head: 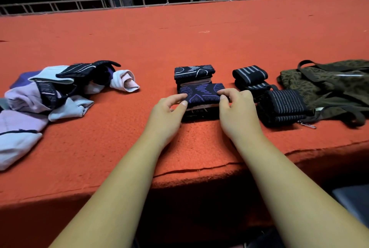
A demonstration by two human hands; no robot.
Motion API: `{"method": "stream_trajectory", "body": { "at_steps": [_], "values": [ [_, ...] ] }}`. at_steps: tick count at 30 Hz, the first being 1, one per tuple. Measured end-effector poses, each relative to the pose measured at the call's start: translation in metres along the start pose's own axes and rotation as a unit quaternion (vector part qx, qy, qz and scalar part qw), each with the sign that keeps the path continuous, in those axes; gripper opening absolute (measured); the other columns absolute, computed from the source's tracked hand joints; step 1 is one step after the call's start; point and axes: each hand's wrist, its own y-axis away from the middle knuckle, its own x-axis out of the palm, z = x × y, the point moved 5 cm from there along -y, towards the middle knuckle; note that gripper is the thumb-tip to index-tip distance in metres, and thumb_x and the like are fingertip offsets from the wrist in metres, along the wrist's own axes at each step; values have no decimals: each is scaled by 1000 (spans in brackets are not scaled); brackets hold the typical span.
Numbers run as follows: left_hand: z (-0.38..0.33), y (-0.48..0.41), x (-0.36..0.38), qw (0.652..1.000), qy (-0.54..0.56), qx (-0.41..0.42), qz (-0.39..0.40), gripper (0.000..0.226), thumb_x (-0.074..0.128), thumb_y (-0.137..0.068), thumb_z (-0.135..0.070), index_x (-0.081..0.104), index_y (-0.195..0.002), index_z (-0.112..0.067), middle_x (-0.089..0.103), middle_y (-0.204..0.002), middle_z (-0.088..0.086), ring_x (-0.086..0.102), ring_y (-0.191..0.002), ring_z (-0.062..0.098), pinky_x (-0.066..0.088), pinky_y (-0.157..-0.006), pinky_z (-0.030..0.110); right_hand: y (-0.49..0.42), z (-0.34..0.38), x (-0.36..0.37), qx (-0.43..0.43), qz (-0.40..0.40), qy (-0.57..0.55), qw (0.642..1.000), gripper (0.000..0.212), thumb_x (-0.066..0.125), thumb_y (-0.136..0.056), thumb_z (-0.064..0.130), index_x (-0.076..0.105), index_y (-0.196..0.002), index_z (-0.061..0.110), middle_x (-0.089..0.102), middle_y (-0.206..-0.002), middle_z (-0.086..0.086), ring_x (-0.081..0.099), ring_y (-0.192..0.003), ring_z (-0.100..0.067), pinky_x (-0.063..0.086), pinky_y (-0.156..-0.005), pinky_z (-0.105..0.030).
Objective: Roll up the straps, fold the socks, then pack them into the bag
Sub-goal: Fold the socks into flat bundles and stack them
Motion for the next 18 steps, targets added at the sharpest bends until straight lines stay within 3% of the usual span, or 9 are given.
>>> {"method": "stream_trajectory", "body": {
  "at_steps": [4,6,9,14,18],
  "values": [
    [-7,2,-6,999,-23,29,-1,33,67,-102,-25,71,-130,-42,64,-117,-8,58,-76,3,55,-84,36,6,5,-7,-15,-15,-12,1000,28,59,-105,28,70,-130,29,49,-115,-5,52,-101,-12,32,-92,-16],
    [-6,3,-11,1000,-4,15,6,32,66,-100,-27,70,-126,-45,69,-118,-7,59,-74,7,53,-78,37,10,13,-11,-18,-27,-20,999,28,59,-104,29,69,-129,30,49,-116,-3,53,-99,-12,37,-92,-20],
    [-1,10,-27,1000,-7,-23,5,24,67,-98,-32,71,-118,-44,70,-94,-14,62,-75,16,58,-75,43,20,31,-12,-42,-37,-37,998,26,58,-100,22,69,-123,28,51,-114,1,58,-95,-12,44,-92,-25],
    [4,25,-72,998,-25,-51,-19,18,65,-101,-25,74,-111,-38,71,-83,-2,60,-62,13,54,-56,32,37,59,7,-106,-6,-70,992,21,60,-95,9,74,-101,23,63,-99,9,58,-94,-3,38,-85,-8],
    [11,37,-113,995,-59,-59,-51,17,64,-102,-24,75,-105,-36,71,-81,-3,60,-59,8,52,-52,30,49,79,36,-141,43,-83,986,18,63,-92,7,75,-96,21,67,-95,5,61,-94,-8,42,-87,-12]
  ]
}}
